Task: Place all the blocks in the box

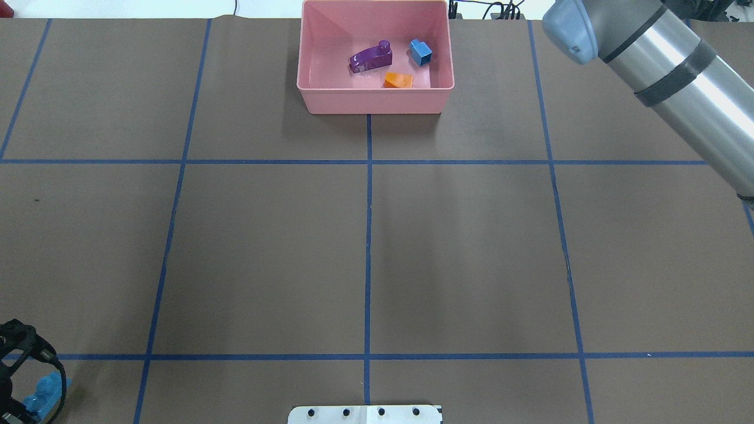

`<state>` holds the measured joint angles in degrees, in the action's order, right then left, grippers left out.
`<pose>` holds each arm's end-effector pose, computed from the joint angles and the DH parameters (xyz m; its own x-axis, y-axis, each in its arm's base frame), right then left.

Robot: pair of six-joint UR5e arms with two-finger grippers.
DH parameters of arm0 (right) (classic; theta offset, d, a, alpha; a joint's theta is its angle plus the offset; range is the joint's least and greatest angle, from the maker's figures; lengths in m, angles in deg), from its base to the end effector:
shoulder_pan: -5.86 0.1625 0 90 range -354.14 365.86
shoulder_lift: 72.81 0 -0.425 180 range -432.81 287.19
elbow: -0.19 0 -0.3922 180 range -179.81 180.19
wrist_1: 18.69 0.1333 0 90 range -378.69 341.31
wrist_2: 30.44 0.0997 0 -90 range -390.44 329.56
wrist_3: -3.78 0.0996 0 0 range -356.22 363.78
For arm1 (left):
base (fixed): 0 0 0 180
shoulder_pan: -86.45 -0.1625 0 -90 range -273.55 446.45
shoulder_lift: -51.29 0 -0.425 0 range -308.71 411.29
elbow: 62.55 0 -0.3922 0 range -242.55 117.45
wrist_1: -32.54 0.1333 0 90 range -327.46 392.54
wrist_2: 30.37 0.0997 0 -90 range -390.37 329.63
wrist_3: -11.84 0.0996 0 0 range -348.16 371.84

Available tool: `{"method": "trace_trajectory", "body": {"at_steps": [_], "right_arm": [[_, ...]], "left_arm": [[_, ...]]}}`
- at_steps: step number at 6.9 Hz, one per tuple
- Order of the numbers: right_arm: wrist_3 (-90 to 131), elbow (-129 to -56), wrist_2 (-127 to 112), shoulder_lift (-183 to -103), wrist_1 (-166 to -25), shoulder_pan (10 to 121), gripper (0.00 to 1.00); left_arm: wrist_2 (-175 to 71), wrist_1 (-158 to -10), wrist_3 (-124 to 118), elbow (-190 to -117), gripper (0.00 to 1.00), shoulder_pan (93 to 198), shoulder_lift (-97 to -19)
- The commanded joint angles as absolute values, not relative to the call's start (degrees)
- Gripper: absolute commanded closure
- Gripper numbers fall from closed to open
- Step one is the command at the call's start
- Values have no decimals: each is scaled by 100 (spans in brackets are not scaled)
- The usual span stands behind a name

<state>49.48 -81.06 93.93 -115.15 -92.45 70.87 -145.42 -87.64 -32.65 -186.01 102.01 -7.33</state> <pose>-0.2444 -0.7067 0.1676 0.5586 -0.1661 0.8126 -0.2268 0.9118 0.3423 0.2676 -0.1691 0.5342 0.5889 0.5069 -0.6295 -0.5634 0.8159 0.1299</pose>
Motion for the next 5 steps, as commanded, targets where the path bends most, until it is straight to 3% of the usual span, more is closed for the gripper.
{"method": "trace_trajectory", "body": {"at_steps": [1, 3, 5], "right_arm": [[4564, -8486, 9961, -12111, -9436, 7510, 1], [3487, -8962, 10034, -13410, -9445, 7547, 1], [2336, -9016, 9990, -14544, -9393, 7529, 1]], "left_arm": [[-14577, -8770, -3281, -19295, 100, 10445, -347], [-15572, -8770, -3255, -19482, 100, 11714, -600], [-16305, -8743, -3255, -19439, 100, 12718, -1363]]}}
